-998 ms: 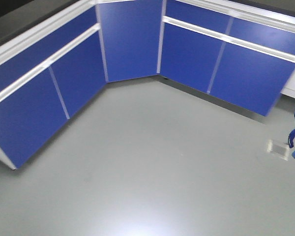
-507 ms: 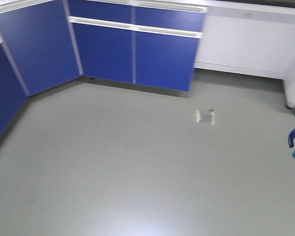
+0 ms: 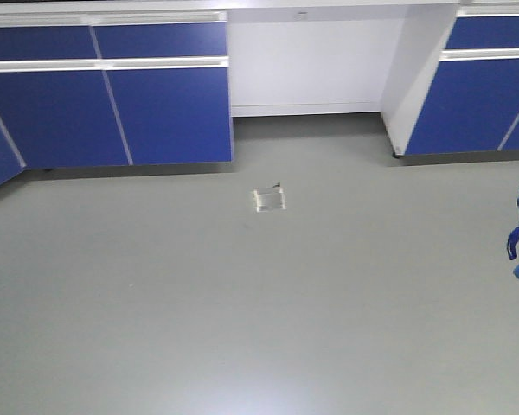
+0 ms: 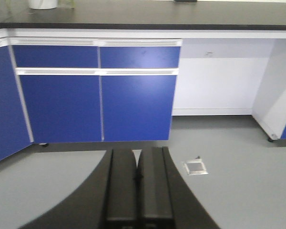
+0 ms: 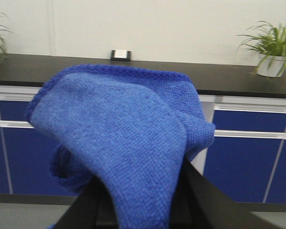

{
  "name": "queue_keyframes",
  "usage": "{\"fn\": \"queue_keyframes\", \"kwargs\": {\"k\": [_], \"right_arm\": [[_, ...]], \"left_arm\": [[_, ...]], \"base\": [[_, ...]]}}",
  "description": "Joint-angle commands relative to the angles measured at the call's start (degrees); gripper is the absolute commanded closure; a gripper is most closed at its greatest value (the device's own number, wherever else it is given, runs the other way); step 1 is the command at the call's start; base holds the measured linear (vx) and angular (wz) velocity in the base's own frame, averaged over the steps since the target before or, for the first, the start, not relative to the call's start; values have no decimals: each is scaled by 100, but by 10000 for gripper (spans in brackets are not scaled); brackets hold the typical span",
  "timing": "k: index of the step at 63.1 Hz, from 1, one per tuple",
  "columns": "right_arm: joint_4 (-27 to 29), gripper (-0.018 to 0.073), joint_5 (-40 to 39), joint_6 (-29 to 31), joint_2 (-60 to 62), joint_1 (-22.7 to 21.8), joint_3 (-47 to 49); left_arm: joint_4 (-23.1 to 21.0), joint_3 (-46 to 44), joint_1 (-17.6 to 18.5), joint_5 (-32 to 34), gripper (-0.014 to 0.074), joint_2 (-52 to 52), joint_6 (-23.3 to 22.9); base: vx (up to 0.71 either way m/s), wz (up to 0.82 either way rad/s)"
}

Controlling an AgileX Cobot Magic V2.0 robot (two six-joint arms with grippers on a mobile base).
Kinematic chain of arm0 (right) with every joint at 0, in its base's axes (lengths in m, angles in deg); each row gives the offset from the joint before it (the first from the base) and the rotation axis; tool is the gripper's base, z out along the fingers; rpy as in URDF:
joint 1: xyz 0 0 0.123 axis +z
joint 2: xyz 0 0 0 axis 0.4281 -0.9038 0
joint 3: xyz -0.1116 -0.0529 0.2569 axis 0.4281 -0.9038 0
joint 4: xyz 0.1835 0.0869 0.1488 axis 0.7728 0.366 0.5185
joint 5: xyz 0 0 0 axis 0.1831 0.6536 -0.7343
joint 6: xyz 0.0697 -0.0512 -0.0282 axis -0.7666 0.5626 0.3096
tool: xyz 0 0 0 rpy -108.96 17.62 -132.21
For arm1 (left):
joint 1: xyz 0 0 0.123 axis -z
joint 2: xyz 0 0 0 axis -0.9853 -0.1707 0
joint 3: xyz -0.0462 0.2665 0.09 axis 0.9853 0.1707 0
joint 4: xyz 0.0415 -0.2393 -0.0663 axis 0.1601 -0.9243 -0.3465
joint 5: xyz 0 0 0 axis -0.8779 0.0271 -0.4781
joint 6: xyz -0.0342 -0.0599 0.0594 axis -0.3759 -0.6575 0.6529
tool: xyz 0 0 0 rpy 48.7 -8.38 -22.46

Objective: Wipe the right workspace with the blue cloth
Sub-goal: 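Hold the cloth in the right gripper while the base drives to another counter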

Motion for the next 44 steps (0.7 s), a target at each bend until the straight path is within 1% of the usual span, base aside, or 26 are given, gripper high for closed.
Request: {"fn": "queue_keyframes", "kwargs": {"k": [1, 44], "right_arm": [[1, 559, -526, 39, -84, -13, 171], [1, 559, -526, 39, -84, -13, 171]], "left_arm": [[7, 174, 25, 453, 602, 91, -49], [7, 174, 25, 453, 602, 91, -49]], "base": [[14, -38], [20, -36]]}}
